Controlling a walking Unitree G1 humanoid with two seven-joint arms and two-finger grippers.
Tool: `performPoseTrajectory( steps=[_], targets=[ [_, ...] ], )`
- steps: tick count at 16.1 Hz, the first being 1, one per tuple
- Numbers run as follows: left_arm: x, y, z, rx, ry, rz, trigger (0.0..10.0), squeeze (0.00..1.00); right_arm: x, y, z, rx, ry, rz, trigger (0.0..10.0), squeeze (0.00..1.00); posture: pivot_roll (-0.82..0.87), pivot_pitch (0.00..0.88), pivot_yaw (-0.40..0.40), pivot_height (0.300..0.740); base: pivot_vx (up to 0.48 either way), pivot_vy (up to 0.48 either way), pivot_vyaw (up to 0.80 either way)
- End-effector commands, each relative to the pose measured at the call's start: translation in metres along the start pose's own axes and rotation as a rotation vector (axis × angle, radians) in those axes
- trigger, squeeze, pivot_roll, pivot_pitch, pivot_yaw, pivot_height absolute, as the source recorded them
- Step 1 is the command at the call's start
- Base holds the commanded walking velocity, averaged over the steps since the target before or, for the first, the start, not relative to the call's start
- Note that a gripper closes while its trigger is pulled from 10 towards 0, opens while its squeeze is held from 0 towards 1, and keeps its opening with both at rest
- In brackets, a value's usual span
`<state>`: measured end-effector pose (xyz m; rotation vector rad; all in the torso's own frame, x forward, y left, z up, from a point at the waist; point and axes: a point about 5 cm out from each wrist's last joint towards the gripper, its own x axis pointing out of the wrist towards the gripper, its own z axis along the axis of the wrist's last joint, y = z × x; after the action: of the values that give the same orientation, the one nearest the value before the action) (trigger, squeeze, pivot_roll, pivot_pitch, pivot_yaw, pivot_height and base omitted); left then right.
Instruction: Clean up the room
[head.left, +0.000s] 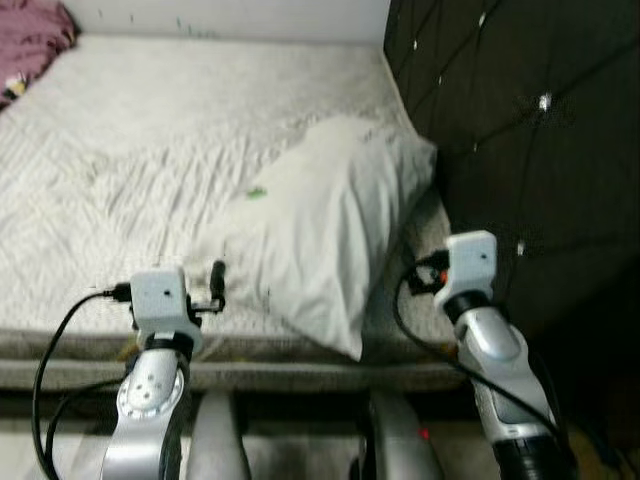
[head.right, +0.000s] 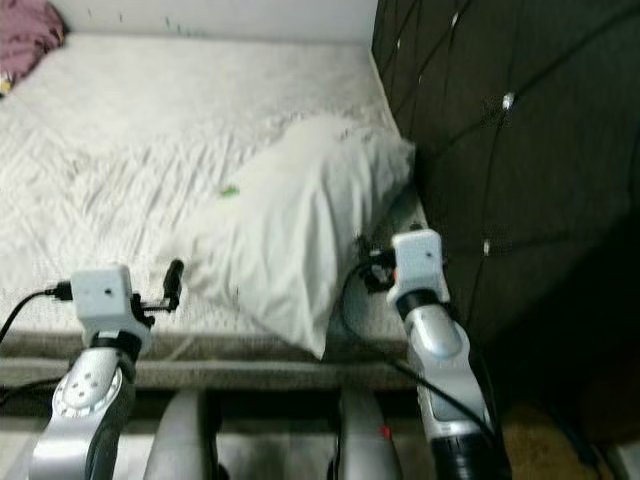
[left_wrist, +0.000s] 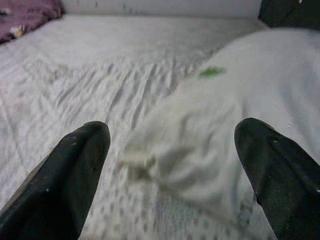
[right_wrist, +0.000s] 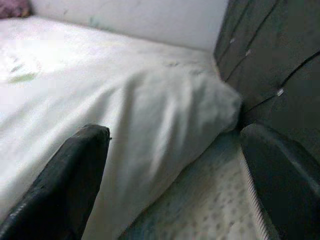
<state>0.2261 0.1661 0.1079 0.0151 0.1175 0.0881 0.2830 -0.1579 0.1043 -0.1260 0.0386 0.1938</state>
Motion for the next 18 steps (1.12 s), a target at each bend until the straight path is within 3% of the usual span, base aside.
performPoseTrajectory(
  steps=[1,5,8,14,16,18],
  targets=[
    [-0.002,-0.001,0.004,0.005,0.003,0.009,10.0,0.0,0.003,0.004,-0.008,0.0,0.06,0.049,10.0,0.0,-0.01,0.058,-0.023,0.542,0.0,0.0,0.0],
    [-0.013,0.001,0.005,0.009,0.037,0.037,10.0,0.0,0.014,0.02,-0.014,0.009,0.131,0.198,10.0,0.0,0.03,0.088,-0.034,0.542,0.0,0.0,0.0],
    [-0.025,0.005,0.002,0.017,0.077,0.039,10.0,0.0,0.026,0.03,-0.003,0.061,0.094,0.294,10.0,0.0,0.06,0.115,-0.041,0.542,0.0,0.0,0.0],
    [-0.042,0.003,-0.006,0.002,0.164,0.016,10.0,0.0,0.037,0.062,0.004,0.117,0.162,0.625,10.0,0.0,0.1,0.122,-0.068,0.542,0.0,0.0,0.0],
    [-0.046,0.002,-0.006,0.003,0.178,0.009,10.0,0.0,0.043,0.076,0.009,0.139,0.145,0.664,10.0,0.0,0.11,0.121,-0.07,0.542,0.0,0.0,0.0],
    [-0.046,0.004,-0.003,0.007,0.177,0.01,10.0,0.0,0.053,0.088,0.017,0.154,0.119,0.612,10.0,0.0,0.14,0.123,-0.075,0.542,0.0,0.0,0.0]
  ],
)
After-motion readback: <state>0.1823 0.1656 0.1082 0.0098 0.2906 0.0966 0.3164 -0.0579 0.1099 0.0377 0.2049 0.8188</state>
